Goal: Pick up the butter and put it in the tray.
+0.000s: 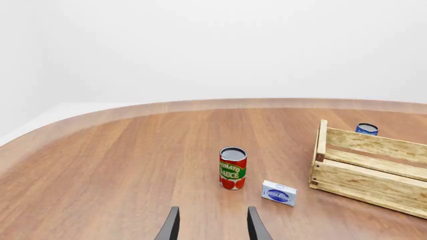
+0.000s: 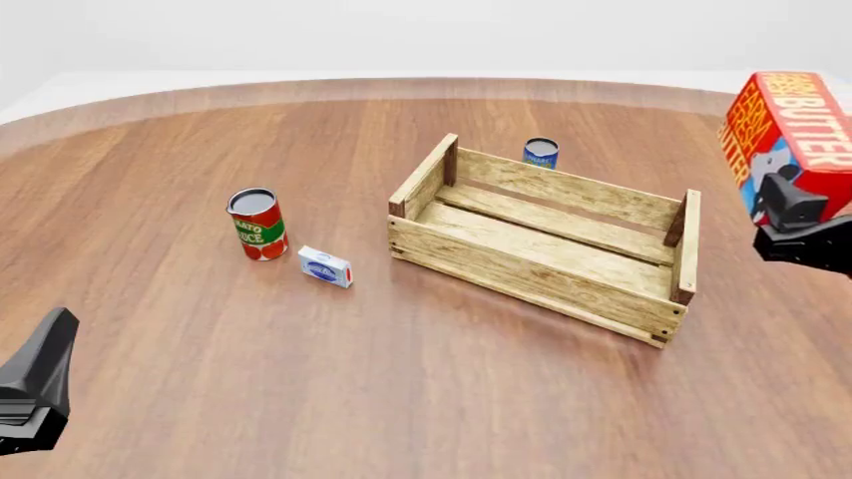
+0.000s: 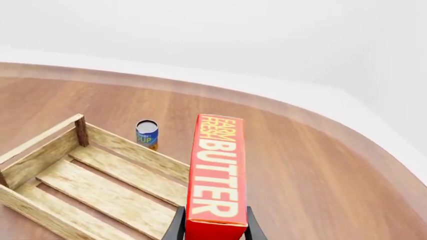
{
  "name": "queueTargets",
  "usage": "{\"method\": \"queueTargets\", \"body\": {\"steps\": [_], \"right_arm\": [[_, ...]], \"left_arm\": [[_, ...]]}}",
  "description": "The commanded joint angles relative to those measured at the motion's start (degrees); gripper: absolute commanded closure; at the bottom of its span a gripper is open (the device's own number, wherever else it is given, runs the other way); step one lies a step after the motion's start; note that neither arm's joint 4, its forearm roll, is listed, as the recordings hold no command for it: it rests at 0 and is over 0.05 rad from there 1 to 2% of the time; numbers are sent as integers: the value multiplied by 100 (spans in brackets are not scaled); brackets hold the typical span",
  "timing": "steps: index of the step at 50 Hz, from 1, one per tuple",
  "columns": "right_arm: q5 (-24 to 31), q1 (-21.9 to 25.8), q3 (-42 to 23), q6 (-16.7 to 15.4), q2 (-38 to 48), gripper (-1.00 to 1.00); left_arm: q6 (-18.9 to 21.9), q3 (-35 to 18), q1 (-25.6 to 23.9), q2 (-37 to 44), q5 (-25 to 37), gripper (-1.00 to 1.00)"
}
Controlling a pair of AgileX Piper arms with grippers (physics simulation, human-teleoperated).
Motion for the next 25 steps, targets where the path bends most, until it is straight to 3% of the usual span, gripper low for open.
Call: {"method": "queueTargets", "body": {"steps": [1, 25], "right_arm": [[-156, 222, -221, 62, 205, 100], [-495, 712, -447, -41, 848, 100]], "left_arm": [[0, 0, 0, 0, 0, -100], [0, 0, 0, 0, 0, -100]]}}
